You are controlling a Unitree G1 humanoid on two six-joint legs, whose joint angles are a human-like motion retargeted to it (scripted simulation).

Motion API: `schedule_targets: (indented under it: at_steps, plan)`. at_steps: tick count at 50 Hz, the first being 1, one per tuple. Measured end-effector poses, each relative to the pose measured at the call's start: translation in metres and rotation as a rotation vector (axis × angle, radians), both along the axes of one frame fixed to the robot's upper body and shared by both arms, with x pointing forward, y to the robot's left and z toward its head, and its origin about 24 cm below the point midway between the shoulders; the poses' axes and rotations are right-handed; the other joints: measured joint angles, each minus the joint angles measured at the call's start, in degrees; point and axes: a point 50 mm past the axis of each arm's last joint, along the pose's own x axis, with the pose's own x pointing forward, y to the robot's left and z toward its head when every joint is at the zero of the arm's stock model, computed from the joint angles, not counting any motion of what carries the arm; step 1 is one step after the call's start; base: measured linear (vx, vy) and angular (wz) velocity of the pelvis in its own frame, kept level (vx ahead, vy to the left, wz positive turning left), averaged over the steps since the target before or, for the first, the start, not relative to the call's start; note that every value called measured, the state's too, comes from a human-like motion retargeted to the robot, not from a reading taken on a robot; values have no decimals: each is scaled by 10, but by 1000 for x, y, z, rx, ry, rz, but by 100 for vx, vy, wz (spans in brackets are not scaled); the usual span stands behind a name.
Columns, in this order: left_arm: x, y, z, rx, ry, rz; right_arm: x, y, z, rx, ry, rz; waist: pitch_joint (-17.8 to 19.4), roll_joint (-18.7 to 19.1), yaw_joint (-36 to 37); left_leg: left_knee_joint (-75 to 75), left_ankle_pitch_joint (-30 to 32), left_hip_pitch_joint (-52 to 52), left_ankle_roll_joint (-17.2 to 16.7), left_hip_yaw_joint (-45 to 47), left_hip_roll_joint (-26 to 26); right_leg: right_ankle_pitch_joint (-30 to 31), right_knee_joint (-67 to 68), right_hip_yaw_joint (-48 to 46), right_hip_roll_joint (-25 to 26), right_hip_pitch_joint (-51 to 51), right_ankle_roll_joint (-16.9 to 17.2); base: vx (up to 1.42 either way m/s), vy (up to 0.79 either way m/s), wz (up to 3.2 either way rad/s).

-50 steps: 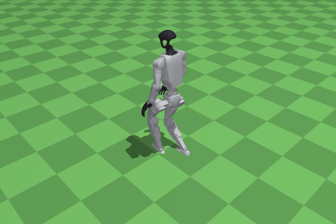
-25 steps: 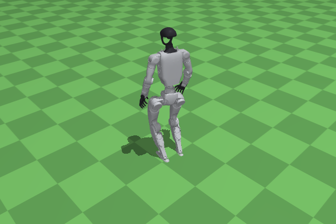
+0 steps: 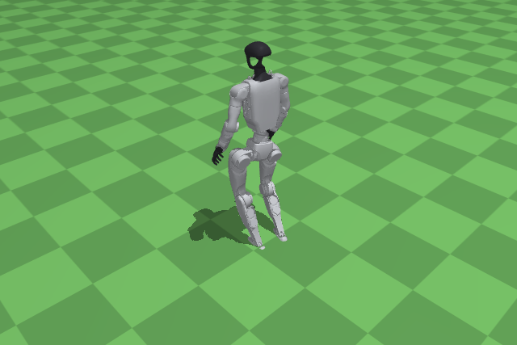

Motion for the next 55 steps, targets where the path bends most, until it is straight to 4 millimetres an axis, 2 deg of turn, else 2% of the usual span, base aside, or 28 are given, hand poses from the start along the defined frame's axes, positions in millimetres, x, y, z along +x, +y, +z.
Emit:
schedule_targets:
  at_steps: [4, 8, 10, 15, 17, 21, 24, 28, 30, 35, 37, 41, 43, 46, 48, 55]
  plan:
    - [7, 1, 4, 0, -20, -2, 1, -2, 0, -10, 3, -20, -2, -1, -1, -47, 17, 19, 0, -11, -2, 6, -19, -6, 4, 7, -5, 4, 1, 15]
    - [4, -2, 2, -8, -18, 0, -5, -4, -3, -15, 15, -40, 11, -12, -3, -15, 8, 15, 2, -9, -15, -4, 11, -1, -15, 8, -3, -1, 1, 9]
    - [11, 1, 6, -6, -36, 7, 2, -5, 0, -13, -3, -51, 2, -2, -3, -65, 22, 28, 1, -18, -3, 8, -26, -9, 7, 14, -11, 7, 0, 7]
    - [6, -1, 4, -15, -36, 24, -5, -6, -3, -16, 4, -70, 18, -15, -5, -20, 10, 23, 4, -13, -18, -2, 11, -2, -16, 15, -6, -1, 0, 2]
    - [13, 1, 7, -13, -56, 37, 1, -6, 0, -16, -13, -75, 10, -3, -4, -61, 21, 33, 1, -19, -2, 10, -26, -9, 7, 22, -13, 4, 0, 1]
    - [9, -1, 5, -19, -62, 56, -4, -7, -2, -23, -9, -83, 23, -13, -3, -21, 9, 27, 3, -15, -14, 2, 5, -3, -11, 23, -8, -2, 0, 2]
    - [15, 2, 8, -19, -92, 77, 1, -8, 0, -28, -24, -83, 18, -2, -2, -45, 14, 32, 1, -20, 1, 13, -26, -10, 10, 30, -14, 4, 0, 1]
    - [13, 0, 8, -25, -104, 97, -4, -9, -2, -38, -16, -82, 31, -10, -1, -1, -1, 24, 3, -17, -8, 4, 3, -7, -5, 32, -11, -3, 1, 4]
    - [21, 3, 12, -23, -134, 111, 3, -9, 1, -44, -30, -76, 20, 3, -1, -27, 3, 24, 0, -23, 10, 16, -35, -16, 21, 36, -19, 3, 0, 2]
    - [19, 0, 11, -29, -147, 121, -5, -10, -3, -60, -8, -69, 36, -5, 2, 33, -15, 9, 3, -19, 0, 5, 6, -13, 3, 35, -15, -3, 1, 6]
    - [26, 3, 16, -28, -171, 127, 1, -10, 0, -65, -17, -61, 23, 5, 3, 7, -9, 7, 1, -25, 15, 16, -28, -19, 25, 34, -22, 3, 0, 3]
    - [24, 2, 15, -31, -180, 130, -7, -10, -4, -76, 3, -54, 34, -1, 7, 56, -23, -7, 3, -24, 7, 6, 7, -16, 11, 31, -20, -5, 1, 12]
    - [30, 5, 19, -26, -202, 133, -2, -10, -2, -80, -5, -48, 23, 4, 9, 35, -18, -10, 2, -29, 16, 13, -18, -19, 28, 29, -27, 0, 0, 0]
    - [28, 6, 18, -21, -202, 135, -8, -9, -5, -88, 8, -44, 31, 3, 13, 68, -26, -20, 4, -30, 11, 8, 5, -17, 21, 26, -27, -5, 0, 14]
    - [32, 10, 21, -11, -218, 138, -4, -9, -3, -94, -3, -41, 24, 6, 15, 58, -25, -24, 3, -36, 18, 12, -12, -18, 34, 24, -33, 1, -1, 9]
    - [21, 16, 16, 11, -195, 159, -4, -8, -3, -119, -14, -29, 32, 13, 23, 113, -33, -53, 1, -39, 21, 12, 12, -19, 36, 14, -41, -6, -1, 26]
